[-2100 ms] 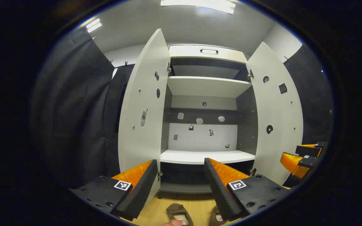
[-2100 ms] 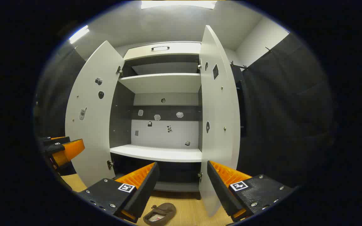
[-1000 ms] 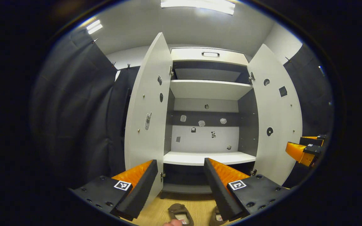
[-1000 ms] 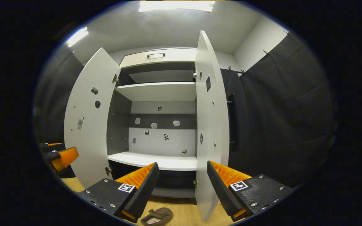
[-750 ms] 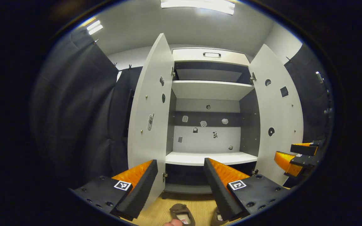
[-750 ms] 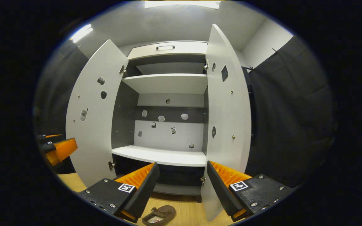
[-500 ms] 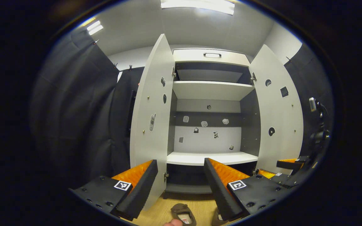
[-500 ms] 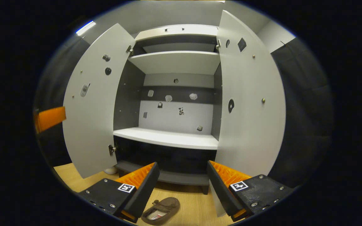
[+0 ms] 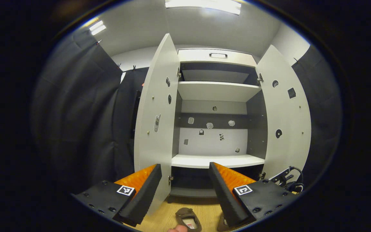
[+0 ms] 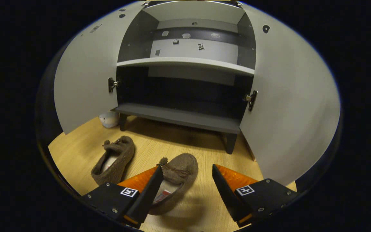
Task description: Grab one shoe with the right hand and put it into the shoe cabinet, grab the other shoe with the left hand and put it into the shoe cabinet; then close the right door with the right hand and the left door with the left hand.
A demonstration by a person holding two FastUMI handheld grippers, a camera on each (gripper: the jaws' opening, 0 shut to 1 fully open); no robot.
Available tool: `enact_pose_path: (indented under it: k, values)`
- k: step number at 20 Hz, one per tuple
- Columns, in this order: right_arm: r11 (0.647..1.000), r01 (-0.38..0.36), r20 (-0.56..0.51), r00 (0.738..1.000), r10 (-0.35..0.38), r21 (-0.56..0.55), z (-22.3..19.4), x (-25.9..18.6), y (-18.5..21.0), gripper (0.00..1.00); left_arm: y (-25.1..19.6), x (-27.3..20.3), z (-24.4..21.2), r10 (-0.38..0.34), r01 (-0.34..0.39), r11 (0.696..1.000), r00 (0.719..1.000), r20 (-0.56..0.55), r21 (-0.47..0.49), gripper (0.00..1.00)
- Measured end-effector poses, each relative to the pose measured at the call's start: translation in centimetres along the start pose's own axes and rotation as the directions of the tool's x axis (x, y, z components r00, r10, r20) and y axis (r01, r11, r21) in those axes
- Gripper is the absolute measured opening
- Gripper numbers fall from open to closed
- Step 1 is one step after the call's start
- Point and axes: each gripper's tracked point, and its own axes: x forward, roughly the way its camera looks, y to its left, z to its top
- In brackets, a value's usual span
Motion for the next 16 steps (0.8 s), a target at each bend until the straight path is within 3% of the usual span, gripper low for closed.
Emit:
enact_pose_path:
  k: [5,8,10,11,13,14,16]
  values:
    - [0.999,0.048,-0.179,0.983,-0.044,0.018,-5.4,2.7,-0.9,0.95,0.3,0.1,-0.8,0.008,-0.008,1.000,1.000,-0.026,-0.005,0.96]
    - [0.993,0.106,-0.197,0.976,-0.094,0.052,-5.8,5.5,-2.7,0.95,0.5,0.1,-1.1,0.012,-0.012,1.000,0.999,-0.038,-0.008,0.96]
    - [0.991,0.117,-0.238,0.966,-0.097,0.071,-7.0,7.5,-3.0,0.93,0.6,0.1,-1.3,0.014,-0.014,1.000,0.999,-0.043,-0.010,0.96]
    - [0.991,0.093,-0.261,0.963,-0.066,0.095,-7.3,7.6,-2.5,0.91,0.7,-0.1,-1.3,0.014,-0.015,1.000,0.999,-0.046,-0.008,0.96]
    - [0.992,0.050,-0.236,0.971,-0.020,0.119,-7.1,8.2,-1.6,0.68,0.8,-0.1,-1.3,0.018,-0.018,1.000,0.999,-0.045,-0.001,0.96]
    - [0.994,0.013,-0.221,0.975,0.012,0.113,-7.1,8.2,-1.0,0.49,0.8,-0.1,-1.4,0.020,-0.020,1.000,0.999,-0.045,0.000,0.96]
    - [0.995,0.015,-0.190,0.982,0.004,0.098,-6.5,7.9,-1.2,0.19,0.8,-0.1,-1.7,0.017,-0.017,1.000,0.998,-0.054,0.001,0.96]
